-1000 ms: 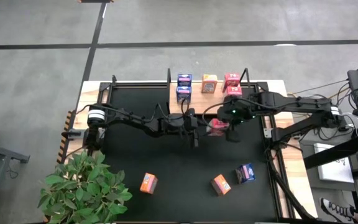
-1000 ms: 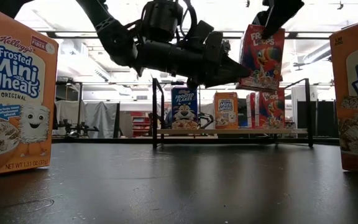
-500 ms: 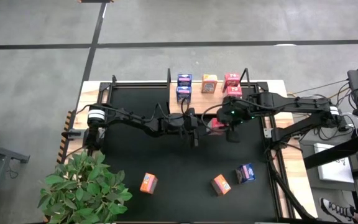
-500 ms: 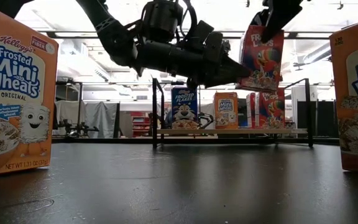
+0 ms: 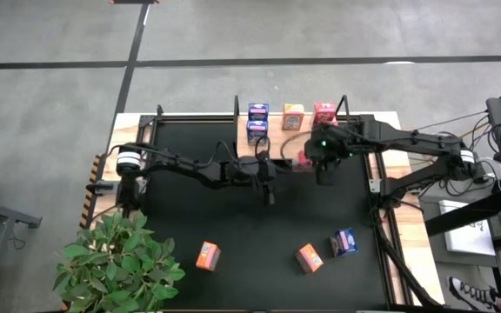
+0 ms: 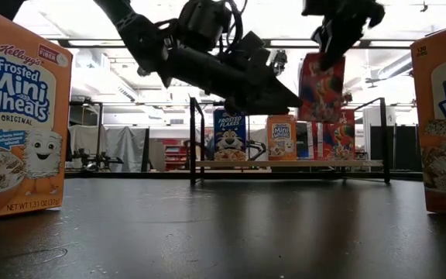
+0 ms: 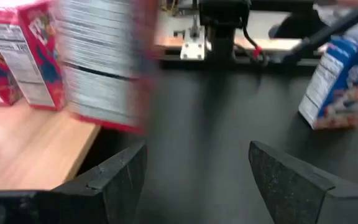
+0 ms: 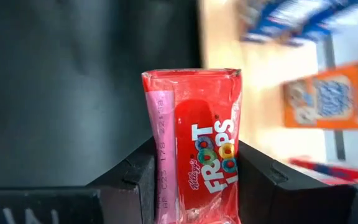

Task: Stack cereal on shelf
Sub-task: Put the red cereal box on the shelf aligned with the other red cereal box

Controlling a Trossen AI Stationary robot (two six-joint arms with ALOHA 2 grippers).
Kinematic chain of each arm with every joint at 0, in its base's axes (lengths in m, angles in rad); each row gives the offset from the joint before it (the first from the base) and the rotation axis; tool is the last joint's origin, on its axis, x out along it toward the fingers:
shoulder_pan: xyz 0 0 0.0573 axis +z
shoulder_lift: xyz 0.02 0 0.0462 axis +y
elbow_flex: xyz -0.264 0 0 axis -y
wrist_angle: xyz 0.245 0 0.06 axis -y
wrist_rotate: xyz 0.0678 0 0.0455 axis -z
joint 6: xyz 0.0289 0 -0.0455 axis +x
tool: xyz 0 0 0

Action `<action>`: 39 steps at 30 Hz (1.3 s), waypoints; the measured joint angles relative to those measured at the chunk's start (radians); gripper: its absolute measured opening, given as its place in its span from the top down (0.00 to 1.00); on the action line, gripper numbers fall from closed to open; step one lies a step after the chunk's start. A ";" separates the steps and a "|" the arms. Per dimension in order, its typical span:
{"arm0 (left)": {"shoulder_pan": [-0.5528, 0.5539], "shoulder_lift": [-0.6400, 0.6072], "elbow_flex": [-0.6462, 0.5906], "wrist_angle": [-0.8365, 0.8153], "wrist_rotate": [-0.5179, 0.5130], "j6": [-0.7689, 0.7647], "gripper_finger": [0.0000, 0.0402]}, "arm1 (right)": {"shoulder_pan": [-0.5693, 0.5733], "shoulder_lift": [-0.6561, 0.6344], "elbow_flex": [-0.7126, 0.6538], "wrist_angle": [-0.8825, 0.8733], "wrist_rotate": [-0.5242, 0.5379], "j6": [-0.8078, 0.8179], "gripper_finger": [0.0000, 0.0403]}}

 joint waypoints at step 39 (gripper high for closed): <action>0.002 -0.129 -0.001 -0.134 -0.016 0.112 0.34 | -0.329 0.001 -0.219 0.116 0.043 -0.175 0.44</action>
